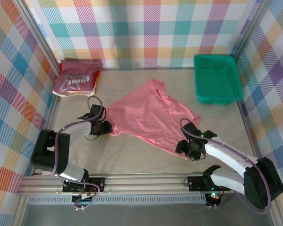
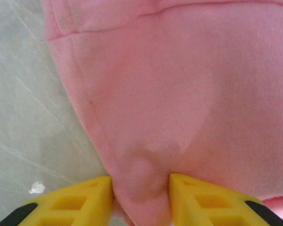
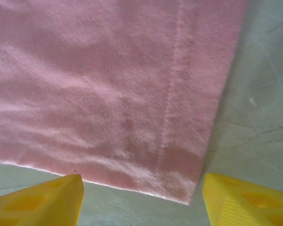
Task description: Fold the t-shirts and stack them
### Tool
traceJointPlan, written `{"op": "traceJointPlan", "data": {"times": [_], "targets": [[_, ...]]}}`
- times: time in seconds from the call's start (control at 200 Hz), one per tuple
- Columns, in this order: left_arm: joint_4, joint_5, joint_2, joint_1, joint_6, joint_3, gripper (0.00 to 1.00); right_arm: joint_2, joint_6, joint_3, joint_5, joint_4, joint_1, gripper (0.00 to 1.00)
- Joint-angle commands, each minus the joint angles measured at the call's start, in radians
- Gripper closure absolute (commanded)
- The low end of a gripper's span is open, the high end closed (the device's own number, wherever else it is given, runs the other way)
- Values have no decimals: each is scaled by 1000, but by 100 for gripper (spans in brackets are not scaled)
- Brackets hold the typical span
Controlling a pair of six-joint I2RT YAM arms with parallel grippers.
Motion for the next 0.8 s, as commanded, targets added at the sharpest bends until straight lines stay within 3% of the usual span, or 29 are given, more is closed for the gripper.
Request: {"op": "traceJointPlan", "data": {"times": [0.0,0.09,0.165,0.31,0.515,0.795], "targets": [[98,29,41,5,2,8,85,55,1,-37,-9,167,5,47],[113,42,28,6,2,20,100,57,5,-64,-7,225,5,65],[100,21,8,6,-1,31,100,50,0,-74,11,243,5,82],[0,-37,-79,6,-19,63,100,-31,-25,-53,74,191,5,100],[-201,-105,-258,15,-42,122,100,-216,-116,82,176,2,-17,100],[-411,-162,-531,19,-29,264,100,-313,-326,390,209,-153,-21,100]]}}
